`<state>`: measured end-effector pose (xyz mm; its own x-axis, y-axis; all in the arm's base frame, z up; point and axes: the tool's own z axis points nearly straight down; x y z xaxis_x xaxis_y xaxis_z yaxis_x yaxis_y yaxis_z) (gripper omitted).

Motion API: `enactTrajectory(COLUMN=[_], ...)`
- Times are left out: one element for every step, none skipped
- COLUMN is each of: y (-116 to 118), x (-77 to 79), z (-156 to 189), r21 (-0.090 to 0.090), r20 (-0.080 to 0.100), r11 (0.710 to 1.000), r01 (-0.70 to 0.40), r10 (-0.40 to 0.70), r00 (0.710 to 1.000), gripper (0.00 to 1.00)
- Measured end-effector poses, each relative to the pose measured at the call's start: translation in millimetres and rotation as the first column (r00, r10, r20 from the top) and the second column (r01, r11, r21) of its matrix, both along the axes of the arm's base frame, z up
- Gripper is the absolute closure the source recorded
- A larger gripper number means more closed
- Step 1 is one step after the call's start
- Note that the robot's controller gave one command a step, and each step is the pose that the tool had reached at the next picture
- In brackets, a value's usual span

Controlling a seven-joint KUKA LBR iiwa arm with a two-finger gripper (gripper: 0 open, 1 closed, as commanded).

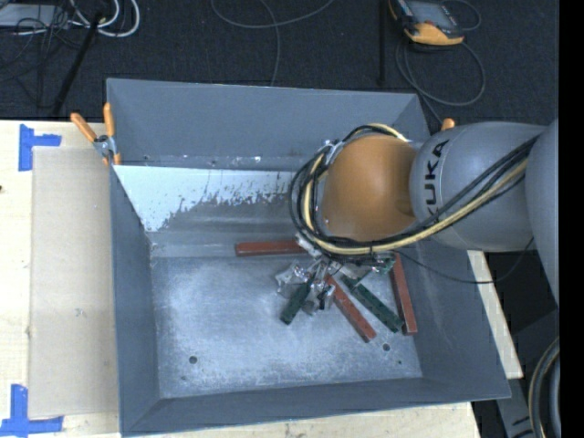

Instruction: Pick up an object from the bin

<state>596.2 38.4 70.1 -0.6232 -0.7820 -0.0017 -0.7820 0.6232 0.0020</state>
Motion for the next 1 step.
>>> enactTrajectory(y=[-8.2], x=[2.2], z=[143.4], r21=[-0.002], r20=[0.01], r11=[0.989], r01=[-0.148], r10=[0.148], r00=[0.989], gripper=[1.0])
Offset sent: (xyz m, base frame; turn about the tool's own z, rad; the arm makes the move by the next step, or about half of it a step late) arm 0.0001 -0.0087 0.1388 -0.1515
